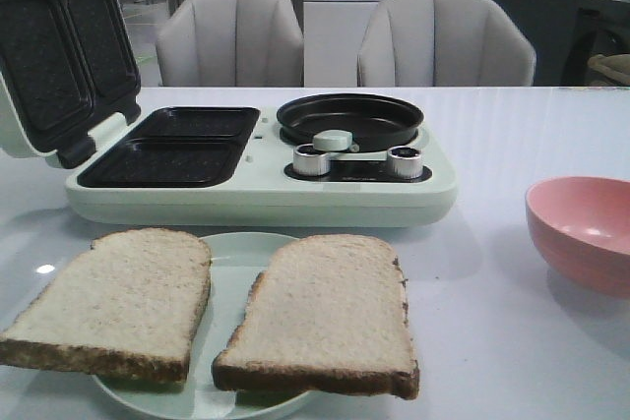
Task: Make breakfast with bread and shrimp
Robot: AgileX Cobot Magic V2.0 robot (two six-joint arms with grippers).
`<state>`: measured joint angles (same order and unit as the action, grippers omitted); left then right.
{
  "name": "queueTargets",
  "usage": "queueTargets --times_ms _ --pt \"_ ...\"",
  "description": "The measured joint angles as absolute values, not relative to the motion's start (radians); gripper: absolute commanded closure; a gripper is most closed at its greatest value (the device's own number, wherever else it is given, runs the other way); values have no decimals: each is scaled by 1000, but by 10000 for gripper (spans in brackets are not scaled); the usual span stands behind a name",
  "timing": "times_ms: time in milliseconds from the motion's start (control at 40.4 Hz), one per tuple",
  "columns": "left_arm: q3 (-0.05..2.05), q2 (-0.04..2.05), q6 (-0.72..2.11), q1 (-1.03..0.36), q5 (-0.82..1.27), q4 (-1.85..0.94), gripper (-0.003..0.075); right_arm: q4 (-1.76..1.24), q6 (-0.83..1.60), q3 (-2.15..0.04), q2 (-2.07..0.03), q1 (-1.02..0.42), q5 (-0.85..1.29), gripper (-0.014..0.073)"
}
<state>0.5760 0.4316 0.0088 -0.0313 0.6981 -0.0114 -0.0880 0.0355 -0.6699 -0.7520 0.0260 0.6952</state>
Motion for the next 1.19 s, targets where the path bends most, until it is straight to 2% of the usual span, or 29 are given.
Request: queueTargets --times_ms 74,124,148,223,792,916,1188 --pt "576 432 9 -31 698 -11 353 -88 37 -670 -756 26 695 197" --pt "576 432 9 -31 698 -11 258 -88 38 -670 -756 26 695 120" --pt "576 432 9 -31 698 -11 204 -88 38 -670 -756 26 695 86" --pt "576 432 9 -31 698 -11 146 -88 40 -670 -756 26 695 45" --pt "524 440 44 -52 693 -41 158 -90 42 -670 -756 26 695 45" --pt "524 476 145 -132 686 -58 158 -92 42 -670 -756 26 695 45" --pt "524 577 292 -402 685 21 158 -92 42 -670 -756 26 695 45"
